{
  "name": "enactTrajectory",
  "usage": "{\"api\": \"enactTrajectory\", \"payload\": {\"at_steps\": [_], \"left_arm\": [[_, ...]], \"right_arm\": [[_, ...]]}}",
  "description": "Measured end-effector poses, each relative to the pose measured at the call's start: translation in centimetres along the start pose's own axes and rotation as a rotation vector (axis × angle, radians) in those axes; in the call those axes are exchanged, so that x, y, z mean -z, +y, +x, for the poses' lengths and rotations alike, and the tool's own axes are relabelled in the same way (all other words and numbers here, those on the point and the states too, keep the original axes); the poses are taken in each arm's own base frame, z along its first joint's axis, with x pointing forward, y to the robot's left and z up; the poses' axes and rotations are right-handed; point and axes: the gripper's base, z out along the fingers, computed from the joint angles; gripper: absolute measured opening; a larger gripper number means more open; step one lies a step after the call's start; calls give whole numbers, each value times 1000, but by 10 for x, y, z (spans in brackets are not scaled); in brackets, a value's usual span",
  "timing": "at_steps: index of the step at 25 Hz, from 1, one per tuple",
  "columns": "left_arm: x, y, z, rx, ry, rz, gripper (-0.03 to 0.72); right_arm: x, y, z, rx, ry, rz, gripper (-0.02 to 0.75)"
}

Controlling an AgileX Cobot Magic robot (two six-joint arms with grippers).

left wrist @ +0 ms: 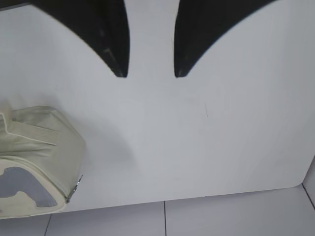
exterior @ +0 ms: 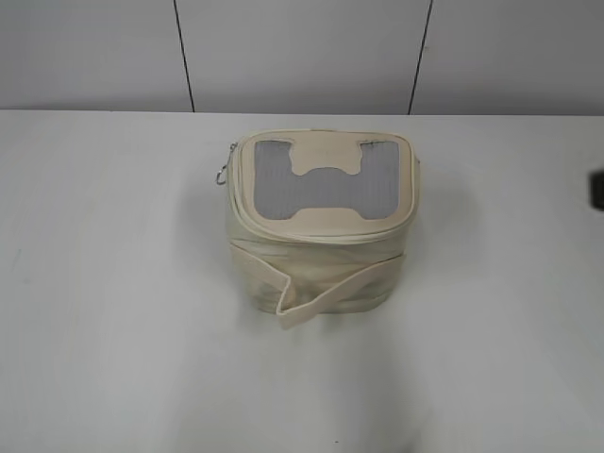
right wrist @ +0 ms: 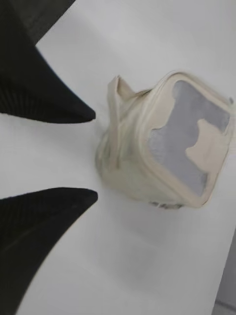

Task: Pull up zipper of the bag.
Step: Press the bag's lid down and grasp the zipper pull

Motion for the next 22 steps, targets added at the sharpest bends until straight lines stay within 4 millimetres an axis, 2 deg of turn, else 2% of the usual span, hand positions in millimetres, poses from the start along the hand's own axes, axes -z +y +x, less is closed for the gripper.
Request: {"api": "enactTrajectory", "payload": {"at_steps": [1,3,7,10,14,17,20,22], "left_arm": [[0,0,0,0,0,0,237],[0,0,0,0,0,1,237],[0,0,0,-1,0,0,237],[0,0,0,-2,0,1,237],[0,1,0,-4,0,-2,237],[0,1,0,-5,1,-3,237],[-1,0,-3,11,0,7,237],[-7,-2,-8,41,32,37,237]], "right_arm": [[-27,-13,-16,25,39,-42,349],[-61,-26,-39,64,42,-112,348],[-144,-59,-85,96,56,-262,348],[-199,-67,-106,151,77,-366,348],[-261,-54,-122,202,109,-516,353],[-297,-42,-127,218,133,-597,384],[-332,-33,-123,230,199,-663,398],[-353,-31,-114,220,252,-699,402]]}}
